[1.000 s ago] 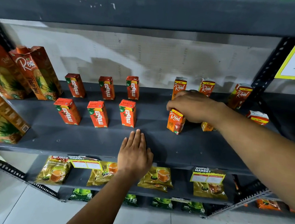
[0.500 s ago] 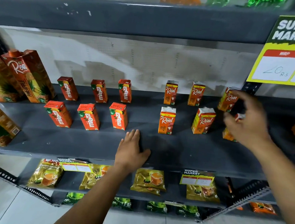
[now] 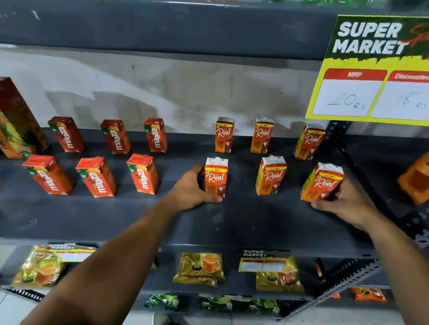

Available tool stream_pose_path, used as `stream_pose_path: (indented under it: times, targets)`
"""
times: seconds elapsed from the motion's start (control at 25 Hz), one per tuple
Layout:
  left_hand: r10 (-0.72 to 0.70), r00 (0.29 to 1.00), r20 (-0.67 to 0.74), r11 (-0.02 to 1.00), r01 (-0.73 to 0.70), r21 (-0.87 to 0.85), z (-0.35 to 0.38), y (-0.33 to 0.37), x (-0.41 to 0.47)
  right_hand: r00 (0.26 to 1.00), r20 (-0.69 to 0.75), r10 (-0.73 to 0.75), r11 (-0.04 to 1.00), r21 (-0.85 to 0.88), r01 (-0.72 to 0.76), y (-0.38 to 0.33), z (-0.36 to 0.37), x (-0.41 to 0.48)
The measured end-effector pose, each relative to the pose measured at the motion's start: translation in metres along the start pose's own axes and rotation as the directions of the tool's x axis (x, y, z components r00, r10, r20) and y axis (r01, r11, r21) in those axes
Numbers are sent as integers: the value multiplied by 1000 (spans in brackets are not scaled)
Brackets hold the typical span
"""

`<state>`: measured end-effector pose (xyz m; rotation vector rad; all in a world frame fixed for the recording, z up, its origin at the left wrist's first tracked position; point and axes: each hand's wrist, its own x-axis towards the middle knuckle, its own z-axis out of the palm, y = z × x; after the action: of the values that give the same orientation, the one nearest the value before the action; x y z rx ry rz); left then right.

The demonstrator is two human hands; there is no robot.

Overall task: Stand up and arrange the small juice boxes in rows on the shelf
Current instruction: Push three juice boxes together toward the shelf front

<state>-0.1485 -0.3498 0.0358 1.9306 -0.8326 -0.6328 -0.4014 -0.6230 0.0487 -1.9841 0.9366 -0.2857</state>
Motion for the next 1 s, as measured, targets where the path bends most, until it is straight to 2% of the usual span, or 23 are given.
stream_pose_path:
  times: [0.12, 0.28, 0.48, 0.6, 0.76, 0.84, 1.0]
  targets:
    - [42, 998, 42, 999, -43, 6, -9, -8, 8, 999, 31, 43, 997, -61, -41, 2, -2, 6]
    - [30, 995, 96, 997, -37, 72, -5, -7, 19, 997, 45, 55, 996, -72, -52, -16, 4, 15]
    - [13, 987, 158, 985, -40, 169, 24, 17, 36, 973, 225, -53, 995, -67, 70, -46, 32, 38]
    - [-4, 983, 181, 991, -20, 134, 42, 25, 37, 970, 237, -60, 990, -108, 88, -52, 45, 43]
    - [-49, 994, 99, 997, 43, 60, 58, 24, 36, 976, 204, -75, 992, -83, 94, -51, 54, 39]
    - [-66, 997, 50, 995, 63, 72, 62, 23, 38, 978, 197, -64, 993, -82, 81, -50, 56, 35]
    - [-74, 996, 47, 991, 68, 116, 63, 28, 40, 976, 192, -101, 992, -56, 113, -18, 61, 52]
